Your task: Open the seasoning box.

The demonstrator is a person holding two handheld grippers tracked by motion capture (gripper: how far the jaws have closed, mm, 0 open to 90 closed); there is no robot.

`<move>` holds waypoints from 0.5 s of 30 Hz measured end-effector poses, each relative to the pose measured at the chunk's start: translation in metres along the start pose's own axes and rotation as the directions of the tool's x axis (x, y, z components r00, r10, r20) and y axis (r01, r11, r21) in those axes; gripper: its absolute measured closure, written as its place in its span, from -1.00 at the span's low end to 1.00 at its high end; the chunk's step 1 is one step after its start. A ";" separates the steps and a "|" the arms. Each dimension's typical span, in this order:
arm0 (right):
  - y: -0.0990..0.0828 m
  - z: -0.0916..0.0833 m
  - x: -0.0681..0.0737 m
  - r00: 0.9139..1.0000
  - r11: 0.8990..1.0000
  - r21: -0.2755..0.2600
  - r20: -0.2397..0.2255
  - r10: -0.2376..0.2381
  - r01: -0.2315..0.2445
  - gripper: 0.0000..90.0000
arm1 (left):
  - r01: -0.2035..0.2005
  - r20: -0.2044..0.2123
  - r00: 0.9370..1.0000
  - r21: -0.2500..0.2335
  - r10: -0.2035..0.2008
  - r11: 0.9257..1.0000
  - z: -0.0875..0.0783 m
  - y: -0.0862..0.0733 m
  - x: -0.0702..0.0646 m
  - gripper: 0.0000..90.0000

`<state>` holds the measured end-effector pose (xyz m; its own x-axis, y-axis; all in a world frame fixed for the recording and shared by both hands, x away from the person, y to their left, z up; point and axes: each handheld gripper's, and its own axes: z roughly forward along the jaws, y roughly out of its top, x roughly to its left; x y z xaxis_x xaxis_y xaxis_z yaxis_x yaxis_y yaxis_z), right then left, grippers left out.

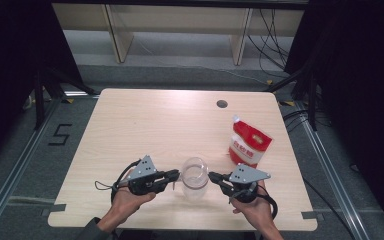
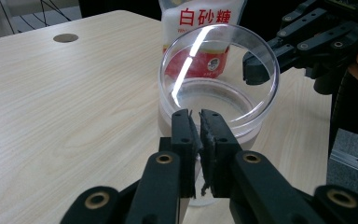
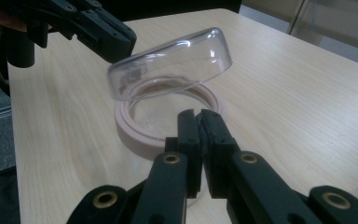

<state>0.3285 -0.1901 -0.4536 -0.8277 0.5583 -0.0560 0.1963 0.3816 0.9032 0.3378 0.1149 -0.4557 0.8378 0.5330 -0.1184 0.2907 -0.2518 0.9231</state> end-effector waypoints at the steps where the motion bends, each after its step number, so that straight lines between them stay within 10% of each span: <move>1: 0.000 0.000 0.001 1.000 1.000 -0.001 0.007 -0.003 0.003 0.94 | 0.000 0.000 1.000 -0.001 0.000 1.000 0.000 0.000 0.000 0.84; 15: 0.004 0.002 0.004 1.000 1.000 0.000 -0.016 -0.005 0.005 0.95 | 0.006 0.013 1.000 -0.009 -0.006 1.000 0.000 0.000 0.000 0.73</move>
<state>0.3269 -0.1845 -0.4509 -0.8368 0.5449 -0.0535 0.1923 0.3839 0.9031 0.3378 0.1145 -0.4559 0.8422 0.5236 -0.1286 0.2916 -0.2417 0.9255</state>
